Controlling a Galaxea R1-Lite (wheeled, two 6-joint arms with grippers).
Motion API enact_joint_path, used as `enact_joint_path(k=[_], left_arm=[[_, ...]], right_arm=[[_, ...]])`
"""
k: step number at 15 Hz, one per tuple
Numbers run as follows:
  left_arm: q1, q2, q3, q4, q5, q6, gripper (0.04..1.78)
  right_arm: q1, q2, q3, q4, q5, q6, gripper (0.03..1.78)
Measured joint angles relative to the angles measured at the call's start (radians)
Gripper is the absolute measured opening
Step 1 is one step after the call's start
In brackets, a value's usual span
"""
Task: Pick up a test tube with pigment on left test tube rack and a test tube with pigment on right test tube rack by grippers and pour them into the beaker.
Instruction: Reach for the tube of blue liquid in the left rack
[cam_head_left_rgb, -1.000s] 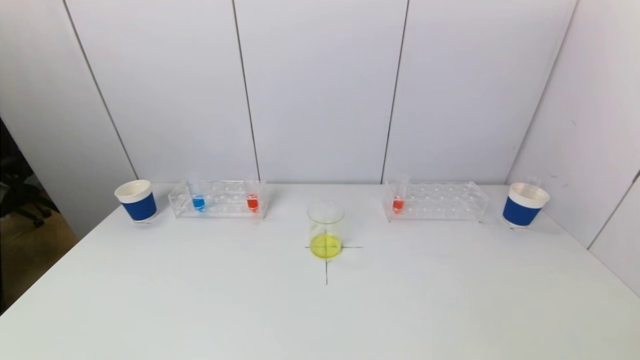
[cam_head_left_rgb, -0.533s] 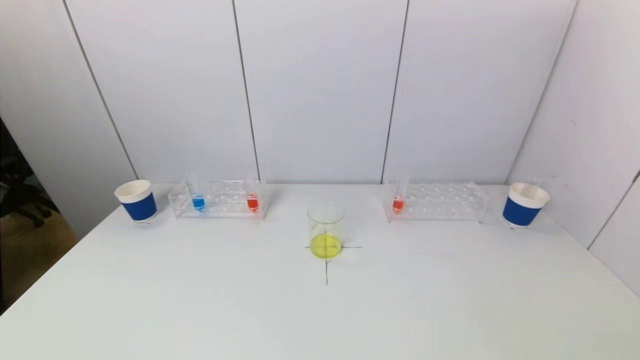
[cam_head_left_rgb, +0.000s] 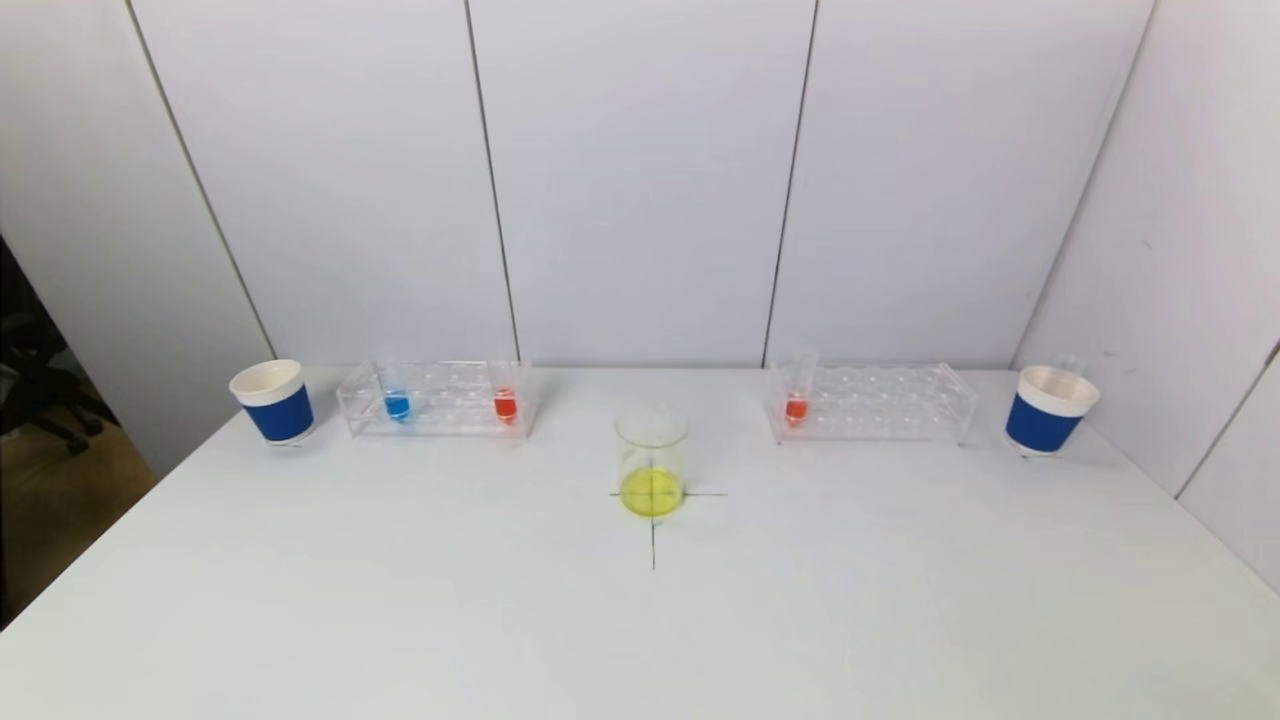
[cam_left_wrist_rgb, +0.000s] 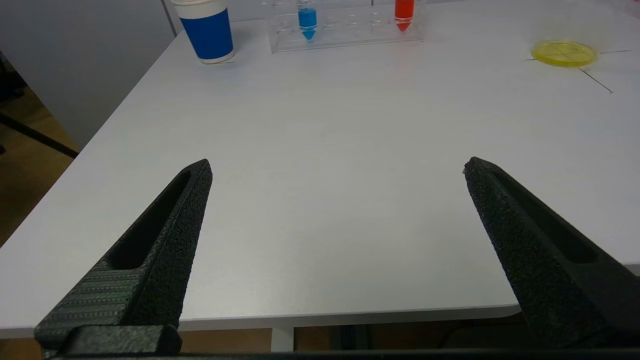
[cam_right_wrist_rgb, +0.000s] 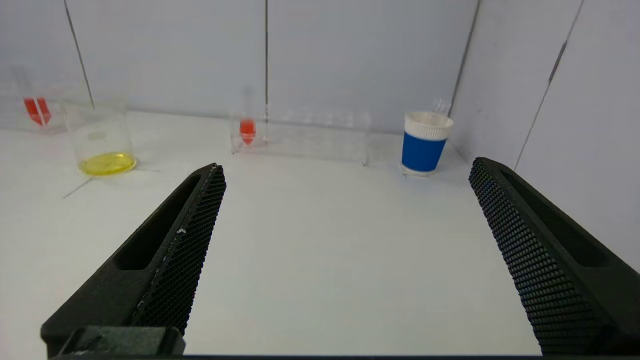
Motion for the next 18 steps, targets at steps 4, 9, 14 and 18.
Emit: enact_joint_path(k=[4, 9, 14, 18], left_arm=[[0.000, 0.000, 0.000, 0.000, 0.000, 0.000, 1.76], [0.001, 0.000, 0.000, 0.000, 0.000, 0.000, 1.76], [0.001, 0.000, 0.000, 0.000, 0.000, 0.000, 1.76], [0.000, 0.000, 0.000, 0.000, 0.000, 0.000, 1.76]], right_arm=[[0.000, 0.000, 0.000, 0.127, -0.007, -0.002, 1.77], [0.000, 0.000, 0.000, 0.149, -0.008, 0.013, 1.77], [0.000, 0.000, 0.000, 0.149, -0.010, 0.017, 1.77], [0.000, 0.000, 0.000, 0.149, -0.011, 0.016, 1.77]])
